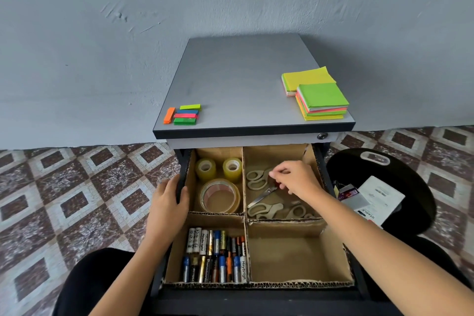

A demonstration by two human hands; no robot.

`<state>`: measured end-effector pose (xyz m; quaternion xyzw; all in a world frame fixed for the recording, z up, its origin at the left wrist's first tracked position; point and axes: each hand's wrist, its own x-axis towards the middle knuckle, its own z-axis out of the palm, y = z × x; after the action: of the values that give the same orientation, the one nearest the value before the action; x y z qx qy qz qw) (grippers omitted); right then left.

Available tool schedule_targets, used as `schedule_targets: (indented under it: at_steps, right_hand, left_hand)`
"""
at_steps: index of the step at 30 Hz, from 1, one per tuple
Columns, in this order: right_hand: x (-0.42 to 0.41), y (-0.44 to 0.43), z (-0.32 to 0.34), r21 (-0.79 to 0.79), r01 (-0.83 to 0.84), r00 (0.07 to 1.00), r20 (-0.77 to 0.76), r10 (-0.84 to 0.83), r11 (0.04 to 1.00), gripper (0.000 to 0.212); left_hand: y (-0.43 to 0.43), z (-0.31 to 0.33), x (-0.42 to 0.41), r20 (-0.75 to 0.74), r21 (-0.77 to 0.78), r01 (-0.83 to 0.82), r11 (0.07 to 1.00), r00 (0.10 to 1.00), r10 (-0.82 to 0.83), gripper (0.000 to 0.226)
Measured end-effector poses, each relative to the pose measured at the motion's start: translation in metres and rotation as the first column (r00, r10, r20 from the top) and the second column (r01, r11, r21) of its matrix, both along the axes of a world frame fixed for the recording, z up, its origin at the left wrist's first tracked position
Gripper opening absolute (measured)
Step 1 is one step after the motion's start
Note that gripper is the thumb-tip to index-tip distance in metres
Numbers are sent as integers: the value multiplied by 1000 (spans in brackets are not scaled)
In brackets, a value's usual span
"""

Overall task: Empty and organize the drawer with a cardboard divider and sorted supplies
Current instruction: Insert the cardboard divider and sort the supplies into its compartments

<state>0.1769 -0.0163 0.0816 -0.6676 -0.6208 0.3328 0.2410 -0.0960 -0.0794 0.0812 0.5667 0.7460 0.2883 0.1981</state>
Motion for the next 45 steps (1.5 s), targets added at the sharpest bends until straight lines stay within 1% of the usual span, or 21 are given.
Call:
schedule_targets:
  at_steps: [2, 4, 6, 8, 10, 12, 14, 16, 19, 22, 24, 26, 28, 30, 33, 35, 37, 38, 40, 42, 45]
  right_hand:
    - [4, -6, 22, 45, 12, 998, -61, -9, 999, 17]
    - [10, -14, 48, 114, 14, 996, -92, -3, 993, 16]
    - [15, -18, 75, 189, 4, 995, -100, 16, 982, 14]
    - [24, -16, 100, 258, 28, 989, -146, 11, 966, 10]
    - [36, -8, 121, 316, 87, 981, -193, -26, 945, 7]
    - [49, 5, 140, 367, 138, 979, -193, -70, 920, 8]
    - [63, 20, 156, 418, 171, 980, -163, -112, 892, 11]
    - [76, 39, 169, 435, 195, 981, -91, -172, 879, 18]
    - [92, 71, 176, 394, 235, 965, 17, -262, 888, 30]
    - [108, 103, 171, 276, 296, 946, 44, -320, 914, 35]
    - [112, 118, 165, 158, 330, 942, 6, -335, 931, 28]
    - [112, 131, 158, 59, 359, 931, -88, -354, 931, 12]
    - [110, 141, 150, 11, 366, 923, -134, -362, 930, 16]
    - [108, 151, 144, 0, 360, 925, -134, -357, 933, 19]
    - [106, 161, 142, -21, 366, 916, -166, -364, 930, 20]
    - [107, 169, 141, -70, 370, 903, -206, -377, 926, 20]
    - [108, 173, 142, -102, 368, 893, -241, -381, 924, 22]
    - [108, 174, 143, -118, 363, 889, -254, -381, 924, 23]
    - [110, 178, 143, -145, 353, 885, -269, -380, 924, 25]
    - [112, 180, 145, -170, 337, 875, -308, -374, 926, 23]
    - [113, 183, 152, -168, 319, 823, -439, -361, 933, 21]
  left_hand:
    - [2, 13, 11, -62, 158, 54, 986, 997, -45, 42]
    - [5, 33, 28, -99, 287, 149, 946, 987, -126, 38]
    - [12, 57, 50, -116, 354, 259, 899, 966, -233, 37]
    - [26, 79, 74, -104, 398, 338, 853, 940, -325, 35]
    - [46, 99, 97, -76, 412, 385, 826, 918, -390, 33]
    - [69, 118, 121, -32, 387, 405, 828, 904, -427, 30]
    - [94, 136, 144, 4, 361, 391, 847, 907, -420, 29]
    - [122, 149, 163, 74, 280, 351, 894, 920, -384, 31]
    - [159, 156, 181, 251, 116, 318, 941, 907, -338, 20]
    - [184, 156, 192, 338, -25, 314, 949, 896, -288, 27]
    - [196, 153, 199, 388, -94, 294, 951, 891, -237, 29]
    - [206, 153, 204, 455, -131, 282, 950, 869, -195, 29]
    - [213, 157, 206, 510, -177, 294, 939, 844, -168, 27]
    - [221, 163, 208, 563, -234, 305, 923, 817, -127, 23]
    - [229, 171, 208, 593, -329, 291, 898, 804, -43, 13]
    - [235, 172, 208, 601, -385, 275, 881, 799, 13, 19]
    - [239, 169, 210, 627, -403, 256, 879, 777, 60, 23]
    - [243, 166, 212, 661, -397, 258, 881, 746, 79, 23]
    - [247, 164, 217, 763, -356, 276, 893, 638, 107, 21]
    - [250, 166, 219, 831, -280, 291, 915, 550, 80, 20]
    - [254, 175, 218, 864, -184, 306, 934, 503, 5, 23]
